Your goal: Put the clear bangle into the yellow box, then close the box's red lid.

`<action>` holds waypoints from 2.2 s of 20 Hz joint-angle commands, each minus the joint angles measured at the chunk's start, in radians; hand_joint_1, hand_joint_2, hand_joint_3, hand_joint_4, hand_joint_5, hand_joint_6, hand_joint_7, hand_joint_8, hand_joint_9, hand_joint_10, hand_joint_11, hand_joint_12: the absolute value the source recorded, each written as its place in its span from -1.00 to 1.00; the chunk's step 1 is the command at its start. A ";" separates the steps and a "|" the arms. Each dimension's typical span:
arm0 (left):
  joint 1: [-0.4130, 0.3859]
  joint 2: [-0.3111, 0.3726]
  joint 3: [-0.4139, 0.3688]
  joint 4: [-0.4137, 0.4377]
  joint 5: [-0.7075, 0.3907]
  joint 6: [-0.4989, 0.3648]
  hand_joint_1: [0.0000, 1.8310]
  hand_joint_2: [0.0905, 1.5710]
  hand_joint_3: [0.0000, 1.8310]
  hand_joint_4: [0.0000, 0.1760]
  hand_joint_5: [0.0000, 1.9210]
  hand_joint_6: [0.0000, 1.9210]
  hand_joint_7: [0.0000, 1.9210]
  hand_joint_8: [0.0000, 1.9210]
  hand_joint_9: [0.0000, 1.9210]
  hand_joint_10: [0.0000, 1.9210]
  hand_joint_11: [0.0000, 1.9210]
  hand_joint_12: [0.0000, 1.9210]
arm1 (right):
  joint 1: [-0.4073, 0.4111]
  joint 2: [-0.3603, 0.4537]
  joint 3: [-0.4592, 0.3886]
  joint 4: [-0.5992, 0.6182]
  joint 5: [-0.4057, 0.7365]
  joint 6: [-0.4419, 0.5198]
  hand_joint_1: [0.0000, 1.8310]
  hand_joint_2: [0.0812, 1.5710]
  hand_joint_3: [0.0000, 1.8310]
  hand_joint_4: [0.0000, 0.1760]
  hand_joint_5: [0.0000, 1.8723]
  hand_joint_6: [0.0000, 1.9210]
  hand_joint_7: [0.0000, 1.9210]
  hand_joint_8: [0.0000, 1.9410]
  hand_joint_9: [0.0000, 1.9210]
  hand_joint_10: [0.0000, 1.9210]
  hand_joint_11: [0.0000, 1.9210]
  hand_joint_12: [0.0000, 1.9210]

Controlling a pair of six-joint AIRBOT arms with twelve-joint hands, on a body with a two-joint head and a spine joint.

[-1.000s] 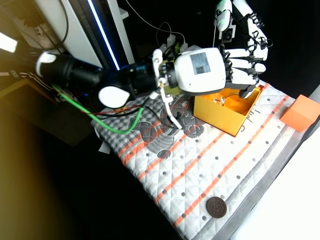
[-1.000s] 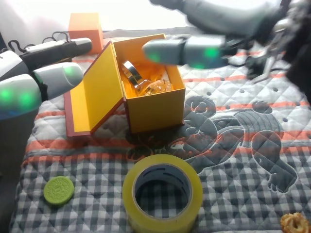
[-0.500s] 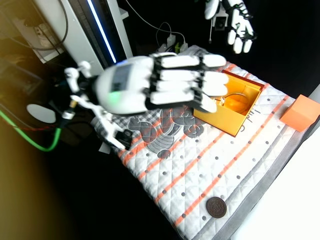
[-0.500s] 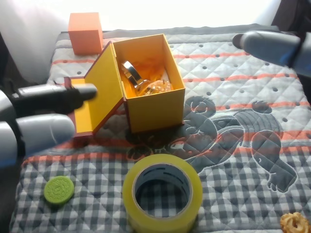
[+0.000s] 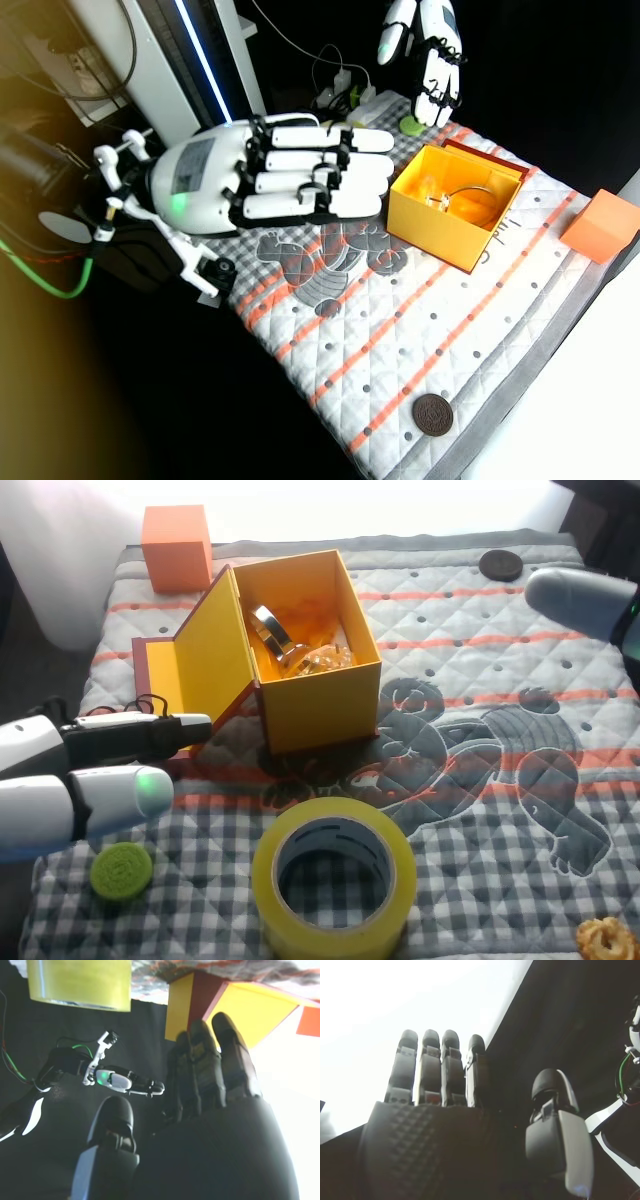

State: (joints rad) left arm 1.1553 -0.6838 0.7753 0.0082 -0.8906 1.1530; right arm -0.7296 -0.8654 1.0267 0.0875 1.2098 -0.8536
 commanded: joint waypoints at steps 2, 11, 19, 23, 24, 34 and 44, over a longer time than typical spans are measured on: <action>-0.014 -0.025 0.010 -0.002 -0.092 -0.007 -1.00 0.76 -1.00 -1.00 -0.78 -1.00 -0.76 -1.00 -0.76 -1.00 -0.94 -0.51 | -0.001 0.002 0.001 0.025 0.122 0.002 -0.92 0.50 -1.00 0.32 -0.81 -1.00 -0.78 -0.99 -0.90 -0.99 -0.98 -0.96; -0.051 -0.077 0.051 0.091 -0.077 -0.150 -1.00 0.82 -1.00 -1.00 -0.86 -1.00 -0.83 -1.00 -0.81 -1.00 -0.99 -0.53 | -0.014 0.002 0.001 0.035 0.121 0.006 -0.98 0.61 -1.00 0.24 -0.79 -1.00 -0.67 -0.99 -0.80 -0.99 -1.00 -0.69; -0.195 -0.137 0.100 0.240 0.120 -0.152 -1.00 0.83 -1.00 -1.00 -0.89 -1.00 -0.88 -1.00 -0.86 -1.00 -0.96 -0.67 | -0.024 -0.003 0.006 0.043 0.118 0.012 -0.99 0.63 -1.00 -0.09 -0.81 -1.00 -0.63 -1.00 -0.77 -0.99 -1.00 -0.57; -0.203 -0.153 0.119 0.243 0.161 -0.152 -1.00 0.80 -1.00 -1.00 -0.91 -1.00 -0.90 -1.00 -0.87 -1.00 -0.94 -0.76 | -0.029 -0.006 0.007 0.049 0.118 0.013 -1.00 0.62 -1.00 -0.04 -0.80 -1.00 -0.62 -1.00 -0.75 -1.00 -1.00 -0.54; -0.206 -0.158 0.124 0.244 0.173 -0.152 -1.00 0.79 -1.00 -1.00 -0.93 -1.00 -0.92 -1.00 -0.90 -1.00 -0.96 -0.78 | -0.030 -0.006 0.008 0.050 0.118 0.014 -1.00 0.62 -1.00 0.00 -0.80 -1.00 -0.62 -1.00 -0.75 -1.00 -1.00 -0.54; -0.238 -0.201 0.173 0.260 0.260 -0.151 -1.00 0.74 -1.00 -1.00 -0.98 -1.00 -0.97 -1.00 -0.93 -1.00 -0.99 -0.81 | -0.042 -0.005 0.008 0.063 0.119 0.024 -0.99 0.62 -1.00 -0.02 -0.78 -1.00 -0.65 -1.00 -0.77 -1.00 -1.00 -0.59; -0.238 -0.136 0.163 0.214 0.233 -0.142 -1.00 0.78 -1.00 -1.00 -0.92 -0.99 -0.95 -1.00 -0.93 -0.99 -0.94 -0.81 | -0.053 -0.003 0.005 0.067 0.120 0.029 -1.00 0.66 -1.00 -0.04 -0.76 -1.00 -0.61 -1.00 -0.75 -1.00 -1.00 -0.54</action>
State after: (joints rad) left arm 0.9283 -0.8223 0.9379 0.2440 -0.5415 1.0145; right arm -0.7856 -0.8742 1.0290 0.1452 1.2068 -0.8341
